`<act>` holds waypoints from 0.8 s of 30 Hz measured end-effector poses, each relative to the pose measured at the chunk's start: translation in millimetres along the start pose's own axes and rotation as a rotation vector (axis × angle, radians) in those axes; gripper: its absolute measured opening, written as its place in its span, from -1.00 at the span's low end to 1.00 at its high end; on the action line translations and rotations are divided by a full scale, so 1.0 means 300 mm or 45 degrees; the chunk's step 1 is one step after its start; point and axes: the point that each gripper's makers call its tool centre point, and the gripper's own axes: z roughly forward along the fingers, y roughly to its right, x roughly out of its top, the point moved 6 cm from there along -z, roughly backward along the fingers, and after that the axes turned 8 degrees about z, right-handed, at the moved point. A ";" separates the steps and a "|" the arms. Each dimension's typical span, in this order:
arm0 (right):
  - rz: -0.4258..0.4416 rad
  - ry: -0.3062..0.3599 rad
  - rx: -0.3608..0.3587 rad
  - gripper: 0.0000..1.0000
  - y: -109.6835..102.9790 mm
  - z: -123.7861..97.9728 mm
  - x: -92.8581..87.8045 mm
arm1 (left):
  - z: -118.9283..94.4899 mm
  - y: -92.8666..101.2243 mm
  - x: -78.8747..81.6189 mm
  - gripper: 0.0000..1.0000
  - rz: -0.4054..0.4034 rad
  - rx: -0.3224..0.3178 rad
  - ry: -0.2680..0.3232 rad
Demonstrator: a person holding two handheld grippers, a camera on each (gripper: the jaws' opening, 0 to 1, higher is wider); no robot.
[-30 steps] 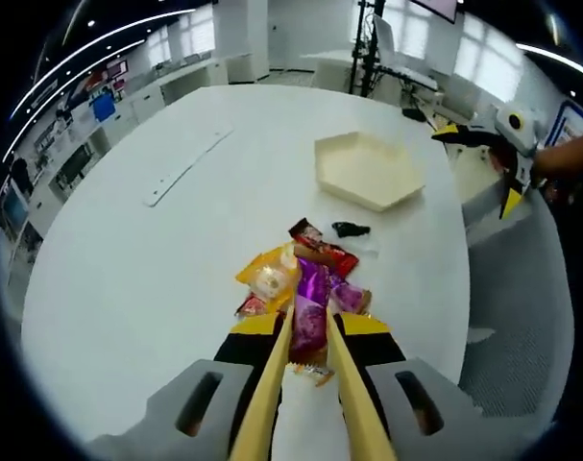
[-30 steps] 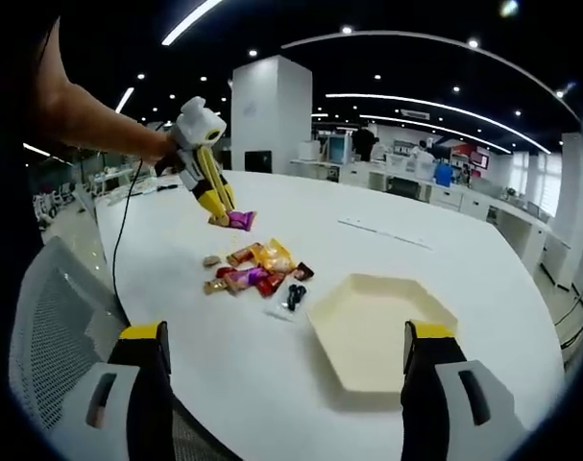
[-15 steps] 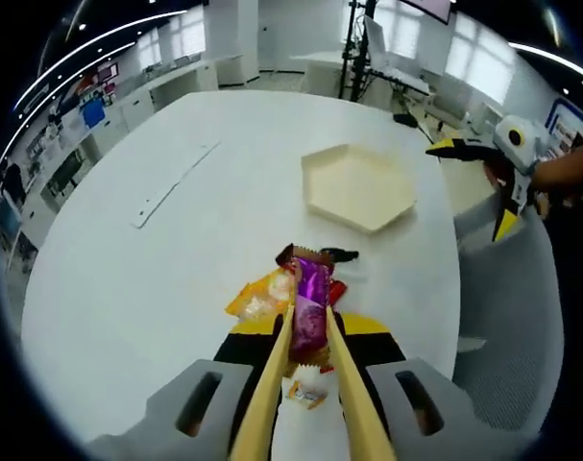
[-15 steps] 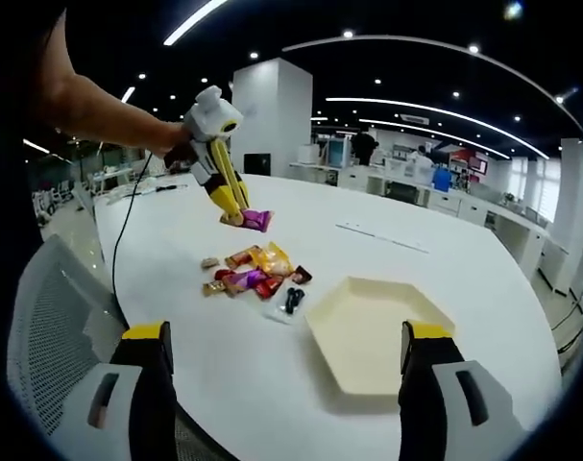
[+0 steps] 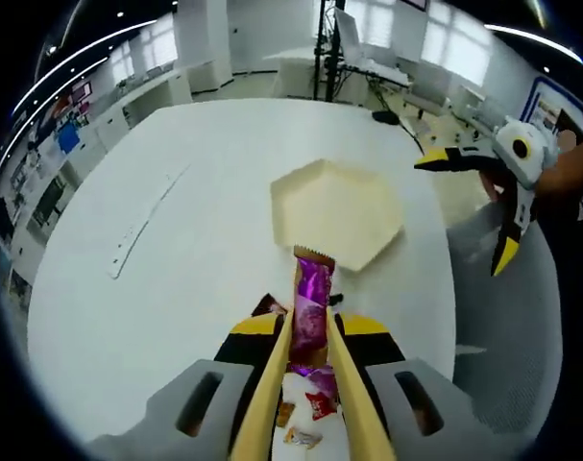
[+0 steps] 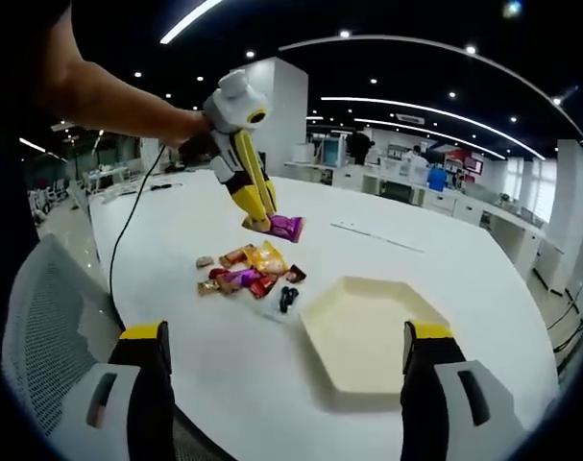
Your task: Place the target food into the container with the food tongs after gripping and lifting it, then release it inside without dropping or visibly crushing the food.
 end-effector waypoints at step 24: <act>-0.022 -0.001 0.015 0.91 -0.011 0.008 0.000 | 0.278 0.038 0.304 -0.65 0.075 -0.131 0.020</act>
